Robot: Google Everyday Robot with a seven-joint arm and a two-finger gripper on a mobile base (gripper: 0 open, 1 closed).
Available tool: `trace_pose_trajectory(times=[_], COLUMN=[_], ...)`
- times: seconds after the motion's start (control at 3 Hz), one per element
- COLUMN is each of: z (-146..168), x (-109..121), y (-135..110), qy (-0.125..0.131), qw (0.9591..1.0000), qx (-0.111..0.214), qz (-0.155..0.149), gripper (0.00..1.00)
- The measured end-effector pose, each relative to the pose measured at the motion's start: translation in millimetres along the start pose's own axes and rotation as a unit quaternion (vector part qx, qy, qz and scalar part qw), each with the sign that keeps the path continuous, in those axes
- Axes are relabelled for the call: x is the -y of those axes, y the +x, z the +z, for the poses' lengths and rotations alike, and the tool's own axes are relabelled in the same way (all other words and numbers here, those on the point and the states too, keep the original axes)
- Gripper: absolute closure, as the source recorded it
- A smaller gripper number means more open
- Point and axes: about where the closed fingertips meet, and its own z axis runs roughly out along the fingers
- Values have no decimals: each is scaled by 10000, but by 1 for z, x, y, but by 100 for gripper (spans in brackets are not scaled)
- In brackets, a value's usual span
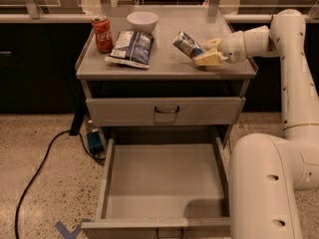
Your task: Pick redbull can from middle drawer and place on counter
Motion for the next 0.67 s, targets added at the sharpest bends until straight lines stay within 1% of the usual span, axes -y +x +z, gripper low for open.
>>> trace_pose_trajectory(times=[0.33, 0.67], z=[0, 0], x=[1, 4], y=[-1, 1], qy=[11, 70], qw=[10000, 9997], qx=[-33, -213], qz=[-1, 19], gripper=[100, 100])
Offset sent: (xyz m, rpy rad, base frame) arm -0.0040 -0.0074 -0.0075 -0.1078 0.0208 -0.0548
